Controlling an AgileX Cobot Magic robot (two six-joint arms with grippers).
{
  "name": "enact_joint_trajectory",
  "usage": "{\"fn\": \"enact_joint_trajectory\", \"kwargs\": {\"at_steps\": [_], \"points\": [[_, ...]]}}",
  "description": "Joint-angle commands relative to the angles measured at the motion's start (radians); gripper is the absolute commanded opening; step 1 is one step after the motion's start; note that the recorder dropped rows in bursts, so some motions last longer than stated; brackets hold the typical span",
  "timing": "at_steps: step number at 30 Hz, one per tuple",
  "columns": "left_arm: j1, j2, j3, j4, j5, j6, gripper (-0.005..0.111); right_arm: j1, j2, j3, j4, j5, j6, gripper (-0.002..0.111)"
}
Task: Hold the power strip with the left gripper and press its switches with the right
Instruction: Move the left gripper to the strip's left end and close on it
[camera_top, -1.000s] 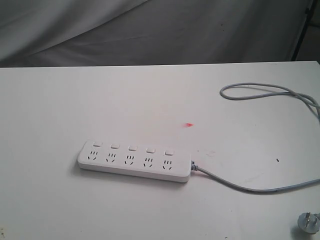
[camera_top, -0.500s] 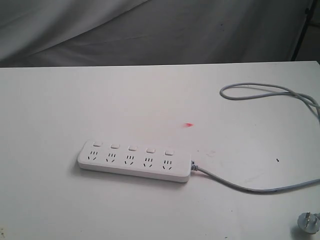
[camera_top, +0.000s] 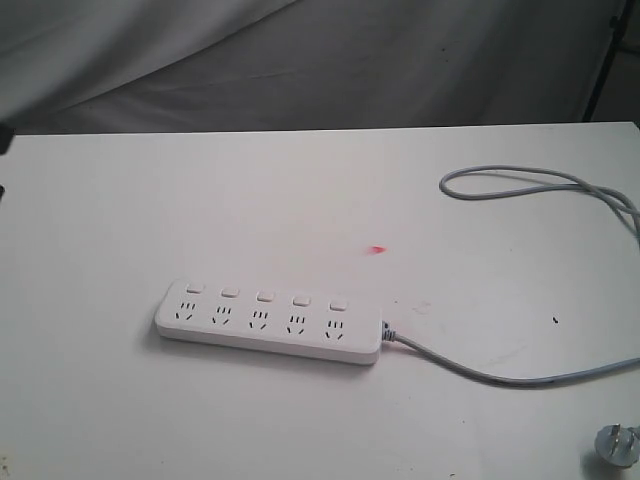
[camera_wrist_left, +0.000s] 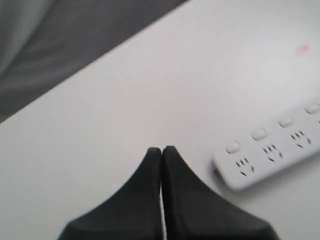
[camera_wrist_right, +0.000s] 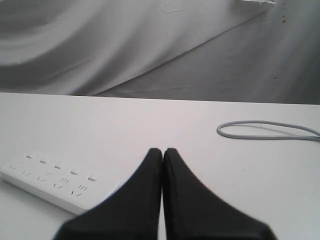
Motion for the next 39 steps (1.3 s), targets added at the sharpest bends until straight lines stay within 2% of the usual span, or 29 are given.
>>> {"fn": "enact_joint_trajectory", "kwargs": {"at_steps": [1,5,6,7,10,12,14,18,22,24,27,36,39], "points": [[-0.008,0.123,-0.065,-0.074,0.141,0.162,0.000,-0.001,-0.004,0.003,-0.013,0.000,-0.001,0.000],[0.003,0.200,-0.077,-0.077,0.170,0.268,0.000,-0.001,-0.004,0.003,-0.013,0.000,-0.001,0.000],[0.016,0.219,-0.077,-0.091,0.175,0.347,0.000,-0.001,-0.004,0.003,-0.013,0.000,-0.001,0.000],[0.045,0.251,-0.077,-0.135,0.203,0.559,0.000,-0.001,-0.004,0.003,-0.013,0.000,-0.001,0.000],[0.110,0.299,-0.077,-0.233,0.300,0.850,0.000,-0.001,-0.004,0.003,-0.013,0.000,-0.001,0.000],[0.175,0.349,-0.077,-0.301,0.350,0.961,0.000,-0.001,-0.004,0.003,-0.013,0.000,-0.001,0.000],[0.209,0.395,-0.077,-0.335,0.357,1.035,0.000,-0.001,-0.004,0.003,-0.013,0.000,-0.001,0.000],[0.225,0.521,-0.077,-0.385,0.324,1.220,0.001,-0.001,-0.004,0.003,-0.013,0.000,-0.001,0.000],[0.225,0.629,-0.077,-0.416,0.324,1.245,0.001,-0.001,-0.004,0.003,-0.013,0.000,-0.001,0.000],[0.225,0.650,-0.077,-0.450,0.342,1.319,0.001,-0.001,-0.004,0.003,-0.013,0.000,-0.001,0.000],[0.225,0.656,-0.077,-0.458,0.288,1.304,0.001,-0.001,-0.004,0.003,-0.013,0.000,-0.001,0.000],[0.225,0.656,-0.077,-0.487,0.260,1.316,0.001,-0.001,-0.004,0.003,-0.013,0.000,-0.001,0.000],[0.225,0.658,-0.077,-0.487,0.260,1.316,0.011,-0.001,-0.004,0.003,-0.013,0.000,-0.001,0.000]]}}
